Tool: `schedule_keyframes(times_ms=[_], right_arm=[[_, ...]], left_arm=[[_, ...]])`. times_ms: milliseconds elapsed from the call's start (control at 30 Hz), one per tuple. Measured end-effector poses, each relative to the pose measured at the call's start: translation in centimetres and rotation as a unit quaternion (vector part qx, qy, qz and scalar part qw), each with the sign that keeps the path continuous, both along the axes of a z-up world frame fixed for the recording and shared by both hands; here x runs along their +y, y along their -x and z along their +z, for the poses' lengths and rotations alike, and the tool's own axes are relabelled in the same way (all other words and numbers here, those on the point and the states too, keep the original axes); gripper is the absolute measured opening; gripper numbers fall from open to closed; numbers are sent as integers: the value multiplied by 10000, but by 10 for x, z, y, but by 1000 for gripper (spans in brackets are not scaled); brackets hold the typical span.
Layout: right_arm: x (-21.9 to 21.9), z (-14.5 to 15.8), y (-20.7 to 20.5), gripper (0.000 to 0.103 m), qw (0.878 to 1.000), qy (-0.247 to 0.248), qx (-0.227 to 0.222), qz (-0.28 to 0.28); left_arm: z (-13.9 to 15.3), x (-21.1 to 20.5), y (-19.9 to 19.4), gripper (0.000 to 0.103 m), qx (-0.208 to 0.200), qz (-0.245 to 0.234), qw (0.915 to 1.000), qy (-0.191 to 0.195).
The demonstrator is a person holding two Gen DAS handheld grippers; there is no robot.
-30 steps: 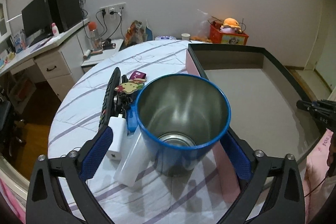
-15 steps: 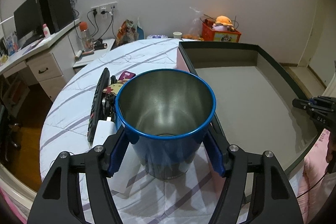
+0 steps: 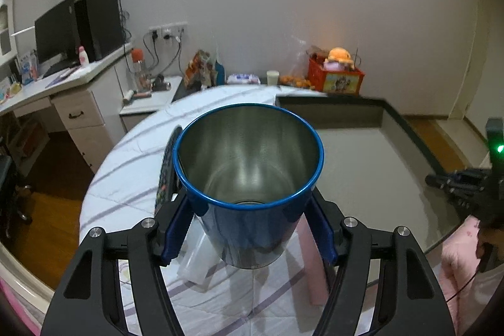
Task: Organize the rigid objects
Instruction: 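Carry the blue cup with the left gripper over the tray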
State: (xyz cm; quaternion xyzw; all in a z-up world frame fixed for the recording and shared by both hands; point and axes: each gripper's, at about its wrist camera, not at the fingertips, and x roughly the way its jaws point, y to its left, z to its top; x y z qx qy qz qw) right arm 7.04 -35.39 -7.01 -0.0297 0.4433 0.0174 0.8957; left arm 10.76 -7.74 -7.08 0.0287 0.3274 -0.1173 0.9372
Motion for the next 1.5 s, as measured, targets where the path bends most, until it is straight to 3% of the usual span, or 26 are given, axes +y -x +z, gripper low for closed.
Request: schedule_keyframes(times_ms=[233,600,867,1100,1167,1500], right_arm=[[-2,0,0,13,10000,-32,6,0],[-2,1,0,13,10000,-68,2,3],[-2,1,-1,13,10000,-37,-8,11],[-1,-4,-1,16,10000,-75,57,23],[-1,-8,-1,16,9999,-82,75,22],[1,-6,-1,16,9999,-119,54,-48]], left_arm=[[27,-6,11,68,-271,-179,9995,42],[51,-71,-1,68,-402,-905,9951,16],[23,-110,-50,68,51,-1078,9942,-10],[-13,-126,-92,68,565,-860,9947,57],[-21,-129,-102,68,925,-876,9918,107],[-20,-135,-102,69,917,-782,9926,-149]])
